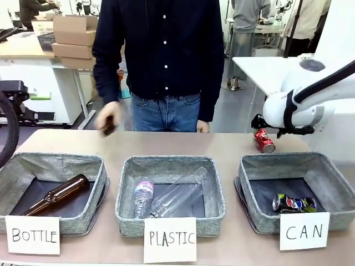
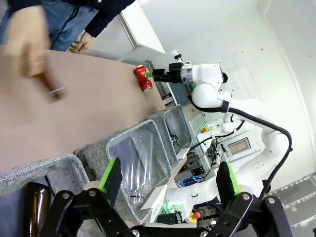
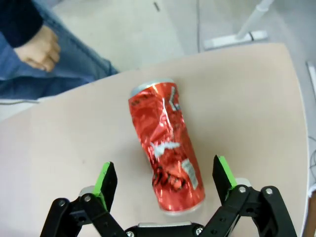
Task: Sort the can waste into the basket.
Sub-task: Pick up the can waste from the table and place it in the right Fabric basket.
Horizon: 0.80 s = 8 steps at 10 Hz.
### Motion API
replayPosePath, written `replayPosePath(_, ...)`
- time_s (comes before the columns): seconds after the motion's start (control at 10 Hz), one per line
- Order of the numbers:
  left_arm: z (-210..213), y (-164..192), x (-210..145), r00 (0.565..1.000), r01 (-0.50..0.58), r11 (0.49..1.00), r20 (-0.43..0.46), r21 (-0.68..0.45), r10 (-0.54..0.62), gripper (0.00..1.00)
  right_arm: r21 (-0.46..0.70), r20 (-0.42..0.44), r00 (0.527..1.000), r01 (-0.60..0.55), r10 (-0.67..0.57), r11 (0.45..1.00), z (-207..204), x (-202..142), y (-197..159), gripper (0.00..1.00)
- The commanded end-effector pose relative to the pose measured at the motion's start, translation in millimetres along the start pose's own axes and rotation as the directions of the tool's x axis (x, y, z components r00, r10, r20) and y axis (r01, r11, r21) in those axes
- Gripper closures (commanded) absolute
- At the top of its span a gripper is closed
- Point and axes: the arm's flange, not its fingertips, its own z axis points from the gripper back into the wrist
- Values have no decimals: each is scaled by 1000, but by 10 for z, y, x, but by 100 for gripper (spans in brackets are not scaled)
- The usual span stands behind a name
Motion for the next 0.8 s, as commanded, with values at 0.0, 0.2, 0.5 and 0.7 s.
replayPosePath(0.0, -7, -39, -15, 1000, -6, 1000, 17, -18, 6, 0, -20, 42, 999, 19, -18, 1000, -142, 69, 151, 0)
replayPosePath(0.2, -7, -39, -15, 1000, -6, 1000, 17, -18, 6, 0, -36, 15, 1000, 19, -19, 999, -287, 53, 158, 0)
replayPosePath(0.5, -7, -39, -15, 1000, -6, 1000, 17, -18, 6, 0, -34, 0, 1000, 29, -29, 999, -263, 36, 169, 60)
replayPosePath(0.7, -7, -39, -15, 1000, -6, 1000, 17, -18, 6, 0, -59, 10, 1000, 23, -23, 998, -241, 4, 170, 100)
